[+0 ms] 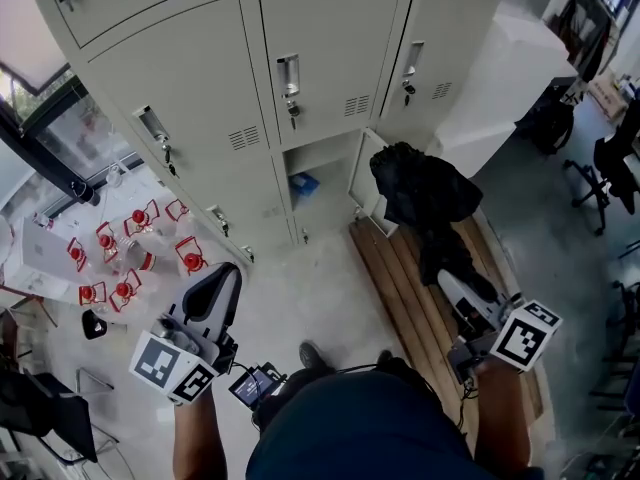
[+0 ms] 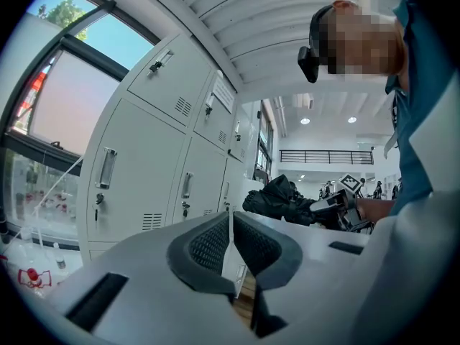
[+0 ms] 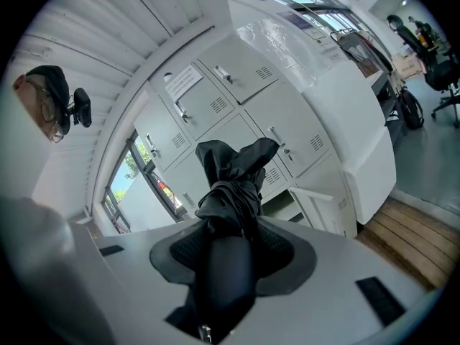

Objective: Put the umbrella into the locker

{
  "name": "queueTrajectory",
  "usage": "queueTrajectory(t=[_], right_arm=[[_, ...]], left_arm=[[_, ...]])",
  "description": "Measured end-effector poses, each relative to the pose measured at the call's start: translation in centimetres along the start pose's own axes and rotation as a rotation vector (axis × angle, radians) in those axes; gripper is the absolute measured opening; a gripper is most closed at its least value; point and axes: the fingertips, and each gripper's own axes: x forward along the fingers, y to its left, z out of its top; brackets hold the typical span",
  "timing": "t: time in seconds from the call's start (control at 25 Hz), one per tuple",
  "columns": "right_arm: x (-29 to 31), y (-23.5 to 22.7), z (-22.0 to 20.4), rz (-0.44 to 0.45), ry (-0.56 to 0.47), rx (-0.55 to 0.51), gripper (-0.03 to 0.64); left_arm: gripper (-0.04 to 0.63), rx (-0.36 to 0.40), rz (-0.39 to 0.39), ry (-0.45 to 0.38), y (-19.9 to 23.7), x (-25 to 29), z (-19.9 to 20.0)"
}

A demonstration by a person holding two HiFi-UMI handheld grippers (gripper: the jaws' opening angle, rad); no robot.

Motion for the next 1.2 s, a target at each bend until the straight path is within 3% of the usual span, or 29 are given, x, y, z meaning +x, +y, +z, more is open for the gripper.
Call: queueTrajectory(t=[0.36,0.8,1.2], right_arm=[[3.4,1.7,0.1,-0.019,0.007,-0.009,0.183],[12.0,0.0,2.1,0.099,0.079,0.043,0.183],[17.3,-2.7,2.8,0.098,0.144,0.041,0.183]], left_arm=[[0.034,-0.016,-0.023,0.0,3.9,-0.2,-0.1],[0.034,-0.01,0.124,0.002,8.0,-0.2,0.7],[0.034,-0.039,0.209,0.01,11.3,0.7,0.1]])
